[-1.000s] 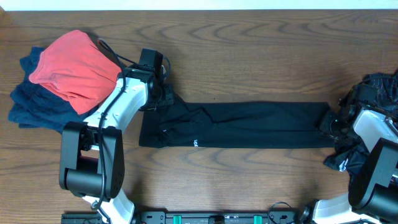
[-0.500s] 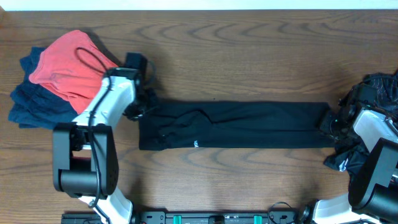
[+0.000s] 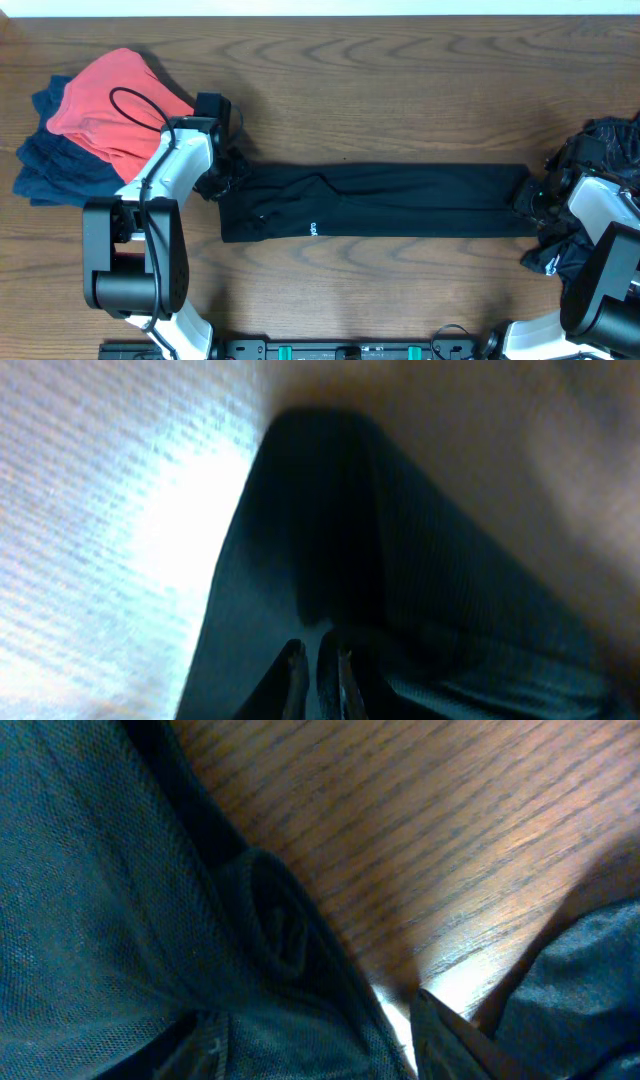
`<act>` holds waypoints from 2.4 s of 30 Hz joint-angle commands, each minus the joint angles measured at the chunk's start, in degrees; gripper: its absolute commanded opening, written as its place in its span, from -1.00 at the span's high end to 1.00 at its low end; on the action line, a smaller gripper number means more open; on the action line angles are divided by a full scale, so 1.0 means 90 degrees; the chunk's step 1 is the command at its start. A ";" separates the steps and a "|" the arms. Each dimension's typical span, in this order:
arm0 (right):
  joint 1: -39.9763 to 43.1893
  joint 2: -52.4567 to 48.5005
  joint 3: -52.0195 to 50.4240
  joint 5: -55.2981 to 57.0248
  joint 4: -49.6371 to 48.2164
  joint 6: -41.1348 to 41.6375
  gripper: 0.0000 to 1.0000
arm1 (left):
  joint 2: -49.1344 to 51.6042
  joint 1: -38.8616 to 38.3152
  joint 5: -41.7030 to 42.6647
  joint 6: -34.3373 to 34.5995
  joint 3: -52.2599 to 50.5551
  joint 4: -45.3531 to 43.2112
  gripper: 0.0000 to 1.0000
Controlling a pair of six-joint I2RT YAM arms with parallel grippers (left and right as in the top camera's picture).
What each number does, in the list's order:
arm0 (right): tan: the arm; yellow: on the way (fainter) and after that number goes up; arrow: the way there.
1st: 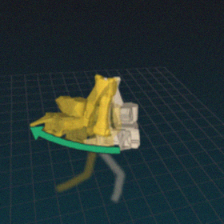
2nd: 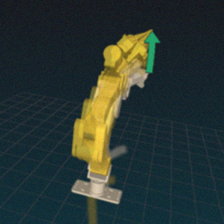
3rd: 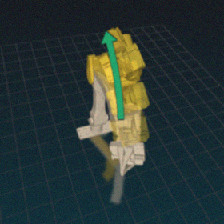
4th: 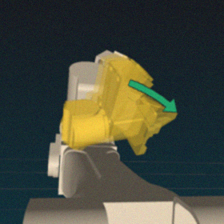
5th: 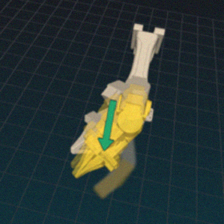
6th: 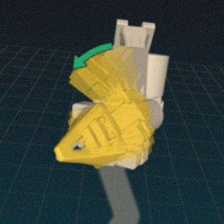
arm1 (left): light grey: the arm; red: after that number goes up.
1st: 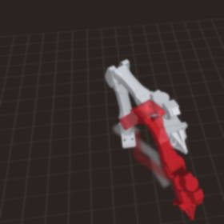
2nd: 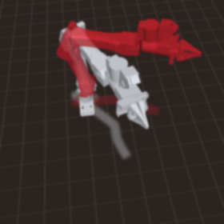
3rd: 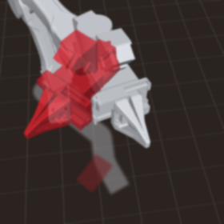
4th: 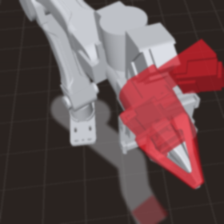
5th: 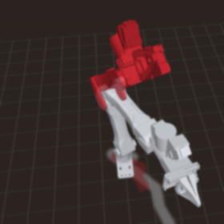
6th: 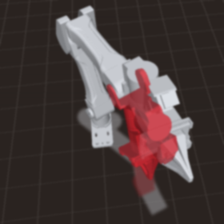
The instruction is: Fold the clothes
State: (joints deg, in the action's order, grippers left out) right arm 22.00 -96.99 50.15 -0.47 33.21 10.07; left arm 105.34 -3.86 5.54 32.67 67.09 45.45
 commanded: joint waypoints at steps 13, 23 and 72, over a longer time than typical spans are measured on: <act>0.0097 -0.0090 0.0177 -0.0216 -0.0109 0.0015 -0.28 | -0.2120 0.0034 -0.0240 -0.0823 0.0102 0.0452 0.00; 0.0097 -0.0092 0.0498 -0.0260 -0.0143 -0.0231 -0.43 | -0.2091 0.0032 -0.0238 -0.0845 0.0070 0.0945 -0.01; 0.0092 -0.0095 -0.0155 -0.0682 -0.0692 -0.0389 0.98 | -0.2091 0.0034 -0.0238 -0.0843 0.0070 0.0933 -0.11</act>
State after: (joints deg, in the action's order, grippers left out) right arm 22.00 -96.77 48.69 -6.87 27.18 4.97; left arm 86.17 -3.81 4.23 25.43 67.31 53.63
